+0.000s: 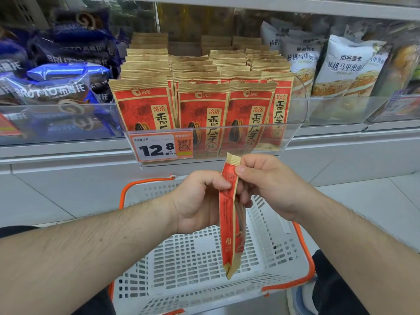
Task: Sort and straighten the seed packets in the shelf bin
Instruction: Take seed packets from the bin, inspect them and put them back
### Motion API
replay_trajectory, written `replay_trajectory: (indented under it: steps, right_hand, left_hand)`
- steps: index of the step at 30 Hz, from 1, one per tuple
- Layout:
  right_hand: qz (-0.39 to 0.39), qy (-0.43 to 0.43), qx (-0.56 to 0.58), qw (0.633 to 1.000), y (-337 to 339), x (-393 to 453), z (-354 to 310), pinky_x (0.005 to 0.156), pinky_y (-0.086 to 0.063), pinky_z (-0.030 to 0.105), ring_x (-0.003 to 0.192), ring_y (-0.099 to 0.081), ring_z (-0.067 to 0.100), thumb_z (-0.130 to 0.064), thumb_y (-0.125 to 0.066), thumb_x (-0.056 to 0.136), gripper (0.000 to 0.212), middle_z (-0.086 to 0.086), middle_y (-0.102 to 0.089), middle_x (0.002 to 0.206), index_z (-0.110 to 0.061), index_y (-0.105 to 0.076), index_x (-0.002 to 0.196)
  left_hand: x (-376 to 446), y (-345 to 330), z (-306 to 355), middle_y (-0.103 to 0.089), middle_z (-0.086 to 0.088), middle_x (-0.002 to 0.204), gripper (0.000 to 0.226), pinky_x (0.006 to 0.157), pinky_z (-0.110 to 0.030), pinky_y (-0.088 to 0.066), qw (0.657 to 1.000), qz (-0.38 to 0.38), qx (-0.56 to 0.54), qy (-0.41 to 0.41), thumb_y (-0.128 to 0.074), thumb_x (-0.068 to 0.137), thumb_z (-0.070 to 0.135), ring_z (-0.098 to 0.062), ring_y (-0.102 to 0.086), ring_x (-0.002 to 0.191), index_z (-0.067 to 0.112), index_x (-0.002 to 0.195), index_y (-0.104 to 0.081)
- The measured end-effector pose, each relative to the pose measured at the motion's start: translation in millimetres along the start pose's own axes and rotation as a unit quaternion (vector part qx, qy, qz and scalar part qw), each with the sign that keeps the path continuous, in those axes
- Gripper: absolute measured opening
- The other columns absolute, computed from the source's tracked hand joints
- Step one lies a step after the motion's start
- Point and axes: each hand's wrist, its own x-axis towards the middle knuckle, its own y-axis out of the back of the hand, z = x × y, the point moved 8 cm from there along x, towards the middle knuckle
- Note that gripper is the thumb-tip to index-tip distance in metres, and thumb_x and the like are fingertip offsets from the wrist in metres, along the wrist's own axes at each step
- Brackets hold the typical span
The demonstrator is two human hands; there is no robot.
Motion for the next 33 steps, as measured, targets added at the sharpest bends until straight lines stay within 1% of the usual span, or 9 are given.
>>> replay_trajectory:
  steps: [4,10,13,16,18,20,23,27,33]
  right_hand:
    - [-0.003,0.003,0.001,1.000,-1,0,0,0.055,-0.035,0.037,0.048,-0.051,0.015,-0.006,-0.043,0.103,0.030,0.003,-0.058,0.059,-0.005,-0.054,0.074]
    - [0.011,0.001,-0.028,1.000,5,-1,-3,0.059,-0.046,0.037,0.054,-0.059,0.019,-0.014,-0.053,0.100,0.027,0.007,-0.064,0.063,-0.005,-0.061,0.075]
    - [-0.066,-0.049,-0.133,0.988,3,-8,-2,0.058,-0.047,0.027,0.057,-0.062,0.018,-0.020,-0.067,0.091,0.022,0.009,-0.067,0.065,-0.005,-0.065,0.075]
    - [-0.193,-0.119,-0.260,0.939,-6,-22,8,0.062,-0.049,0.025,0.059,-0.065,0.016,-0.021,-0.074,0.085,0.019,0.007,-0.070,0.067,-0.010,-0.067,0.072]
    - [-0.231,-0.138,-0.305,0.914,-10,-27,13,0.066,-0.049,0.026,0.064,-0.067,0.015,-0.019,-0.073,0.088,0.017,0.005,-0.072,0.070,-0.008,-0.069,0.074]
    - [-0.230,-0.138,-0.319,0.909,-10,-26,16,0.069,-0.049,0.028,0.069,-0.069,0.015,-0.014,-0.069,0.091,0.015,0.005,-0.074,0.074,-0.005,-0.070,0.079]
    - [-0.229,-0.135,-0.324,0.908,-9,-24,17,0.068,-0.050,0.026,0.068,-0.070,0.011,-0.008,-0.065,0.093,0.015,0.005,-0.074,0.075,0.003,-0.069,0.084]
    - [-0.244,-0.137,-0.329,0.902,-9,-24,19,0.068,-0.050,0.023,0.070,-0.070,0.011,-0.006,-0.062,0.094,0.017,0.012,-0.076,0.084,0.010,-0.068,0.094]
    - [-0.251,-0.136,-0.307,0.908,-7,-21,25,0.069,-0.050,0.026,0.069,-0.069,0.012,-0.005,-0.063,0.093,0.016,0.017,-0.075,0.085,0.010,-0.067,0.092]
  left_hand:
    - [0,0,0,-0.063,-0.012,0.079,0.020,0.105,-0.053,-0.035,1.000,0.002,-0.006,-0.006,-0.061,0.053,0.023,-0.030,-0.062,0.087,0.009,0.067,-0.066]
    - [-2,6,-2,-0.060,-0.012,0.086,0.013,0.084,-0.045,-0.047,0.996,0.085,0.038,0.010,-0.059,0.069,0.025,-0.029,-0.054,0.093,0.013,0.070,-0.061]
    - [-5,15,-8,-0.057,-0.011,0.088,0.018,0.066,-0.039,-0.051,0.985,0.161,0.049,0.030,-0.053,0.086,0.026,-0.023,-0.055,0.076,0.012,0.076,-0.059]
    - [-9,23,-11,-0.051,-0.003,0.072,0.025,0.076,-0.049,-0.047,0.973,0.226,0.018,0.040,-0.053,0.090,0.028,-0.023,-0.051,0.069,0.017,0.068,-0.052]
    - [-10,28,-11,-0.051,-0.002,0.069,0.025,0.084,-0.054,-0.048,0.967,0.251,0.000,0.045,-0.054,0.091,0.029,-0.024,-0.050,0.070,0.018,0.069,-0.052]
    - [-12,31,-11,-0.051,-0.002,0.070,0.023,0.088,-0.060,-0.048,0.962,0.267,-0.018,0.047,-0.054,0.091,0.028,-0.025,-0.050,0.073,0.017,0.072,-0.052]
    - [-13,32,-13,-0.050,-0.002,0.069,0.021,0.078,-0.055,-0.050,0.960,0.273,-0.029,0.055,-0.055,0.091,0.028,-0.024,-0.050,0.072,0.016,0.074,-0.052]
    - [-13,30,-15,-0.051,-0.003,0.067,0.024,0.074,-0.055,-0.050,0.960,0.270,-0.034,0.063,-0.055,0.091,0.028,-0.024,-0.049,0.070,0.015,0.071,-0.052]
    - [-11,30,-16,-0.051,-0.004,0.069,0.024,0.075,-0.056,-0.049,0.961,0.265,-0.042,0.066,-0.054,0.091,0.028,-0.024,-0.050,0.072,0.015,0.071,-0.052]
